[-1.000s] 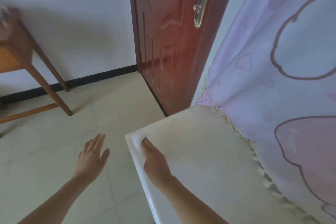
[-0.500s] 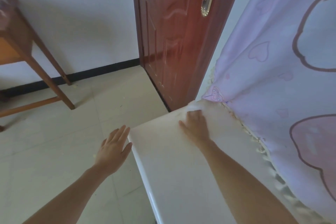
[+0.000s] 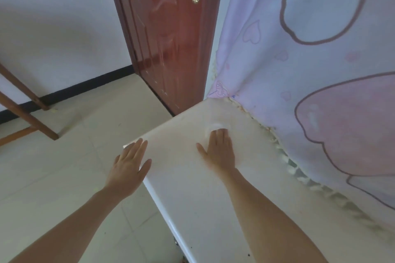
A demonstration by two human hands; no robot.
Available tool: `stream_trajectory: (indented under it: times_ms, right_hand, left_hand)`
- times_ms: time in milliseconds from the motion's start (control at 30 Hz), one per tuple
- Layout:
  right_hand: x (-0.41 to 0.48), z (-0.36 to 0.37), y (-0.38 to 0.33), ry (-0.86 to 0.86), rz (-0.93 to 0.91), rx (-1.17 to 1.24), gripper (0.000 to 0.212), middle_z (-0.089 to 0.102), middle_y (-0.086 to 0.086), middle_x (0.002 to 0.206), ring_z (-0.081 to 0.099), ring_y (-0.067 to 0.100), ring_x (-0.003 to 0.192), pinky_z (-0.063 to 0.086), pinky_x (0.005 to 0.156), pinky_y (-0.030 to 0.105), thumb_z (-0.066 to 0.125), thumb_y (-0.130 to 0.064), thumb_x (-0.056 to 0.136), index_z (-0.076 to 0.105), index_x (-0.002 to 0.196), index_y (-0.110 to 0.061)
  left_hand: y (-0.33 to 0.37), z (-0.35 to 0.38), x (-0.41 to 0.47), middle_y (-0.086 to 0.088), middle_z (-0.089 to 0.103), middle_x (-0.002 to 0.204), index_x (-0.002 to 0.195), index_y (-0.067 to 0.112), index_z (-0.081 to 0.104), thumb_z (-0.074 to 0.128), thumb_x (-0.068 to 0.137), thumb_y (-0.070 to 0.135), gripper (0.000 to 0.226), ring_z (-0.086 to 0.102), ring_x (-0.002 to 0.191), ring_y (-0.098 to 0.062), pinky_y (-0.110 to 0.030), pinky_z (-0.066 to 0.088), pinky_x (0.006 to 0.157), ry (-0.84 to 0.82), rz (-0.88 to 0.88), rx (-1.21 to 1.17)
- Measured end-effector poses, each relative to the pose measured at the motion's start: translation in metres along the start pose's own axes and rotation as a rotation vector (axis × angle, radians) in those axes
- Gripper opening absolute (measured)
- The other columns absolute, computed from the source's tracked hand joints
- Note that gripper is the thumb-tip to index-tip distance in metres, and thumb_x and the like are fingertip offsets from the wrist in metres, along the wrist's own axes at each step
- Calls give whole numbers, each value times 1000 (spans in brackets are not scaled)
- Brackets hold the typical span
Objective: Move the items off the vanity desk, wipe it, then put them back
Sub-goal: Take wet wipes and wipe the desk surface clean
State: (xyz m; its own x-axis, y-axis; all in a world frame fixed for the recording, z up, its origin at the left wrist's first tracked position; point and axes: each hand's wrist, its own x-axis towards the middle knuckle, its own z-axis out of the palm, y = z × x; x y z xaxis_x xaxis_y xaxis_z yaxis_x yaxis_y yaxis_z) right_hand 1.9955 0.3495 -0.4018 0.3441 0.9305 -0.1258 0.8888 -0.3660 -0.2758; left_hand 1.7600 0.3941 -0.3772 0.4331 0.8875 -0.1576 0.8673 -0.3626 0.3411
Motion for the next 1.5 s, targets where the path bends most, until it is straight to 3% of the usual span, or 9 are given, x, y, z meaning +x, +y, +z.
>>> stream_trajectory:
  times_ms: [133, 300, 567, 733, 867, 967, 1100, 1300, 1500]
  right_hand:
    - [-54, -15, 67, -30, 276, -46, 109, 14, 20, 152, 7, 31, 142, 9, 115, 37, -11, -64, 59, 18, 142, 1]
    - [-137, -15, 128, -27, 536, -45, 74, 61, 28, 110, 60, 41, 103, 54, 81, 48, 29, -52, 79, 59, 106, 10]
    - [-290, -3, 200, 45, 950, -109, 89, 66, 23, 99, 66, 36, 90, 57, 68, 42, 0, -61, 90, 59, 101, 5]
    - [-411, 16, 225, 106, 1176, 50, 105, 48, 37, 119, 43, 48, 118, 41, 94, 54, 9, -73, 77, 45, 119, 16]
    - [-483, 8, 222, 178, 1366, 22, 80, 47, 33, 119, 39, 44, 119, 39, 95, 54, 34, -59, 84, 43, 118, 13]
    - [-465, 0, 206, 179, 1244, -37, 90, 50, 32, 121, 43, 43, 120, 40, 97, 52, 16, -67, 86, 47, 117, 12]
    - [-372, -11, 192, 32, 902, 22, 143, 9, 16, 154, 1, 28, 143, 6, 115, 36, -39, -80, 37, 12, 144, 0]
    - [-355, -24, 224, 23, 723, 6, 100, 5, 7, 155, -4, 21, 143, 4, 115, 34, -11, -75, 74, 8, 146, -7]
    - [-502, -12, 261, -15, 702, -84, 128, 3, 3, 156, -4, 18, 144, 4, 115, 36, -33, -79, 48, 9, 146, -10]
  left_hand:
    - [35, 11, 3, 0, 14, 154, 145, 19, 15, 25, 95, 43, 57, 12, 141, -18, -37, 16, 112, -55, 115, 7]
    - [101, 24, 6, -4, 18, 153, 145, 15, 18, 26, 96, 43, 57, 17, 140, -21, -39, 23, 110, -100, 381, 53]
    - [163, 66, -28, -15, 48, 136, 132, 5, 45, 13, 88, 54, 74, 47, 124, -34, -49, 46, 90, -219, 720, 95]
    - [176, 79, -64, -16, 55, 128, 126, 4, 52, 25, 86, 43, 63, 55, 115, -35, -47, 50, 82, -271, 843, 142]
    - [190, 84, -73, -15, 61, 120, 119, 4, 58, 21, 91, 45, 62, 61, 106, -33, -44, 53, 74, -318, 855, 163]
    - [200, 92, -80, -15, 58, 126, 124, 4, 55, 18, 89, 49, 67, 58, 112, -33, -45, 52, 79, -323, 864, 157]
    - [206, 100, -91, -13, 53, 132, 128, 8, 51, 8, 90, 57, 76, 53, 118, -32, -46, 48, 86, -337, 880, 159]
    - [215, 109, -122, -15, 47, 137, 133, 6, 45, 16, 84, 54, 74, 45, 125, -34, -49, 43, 93, -226, 861, 137]
    - [246, 132, -215, -15, 41, 141, 136, 6, 39, 21, 82, 52, 73, 35, 132, -33, -51, 34, 102, -120, 733, 38]
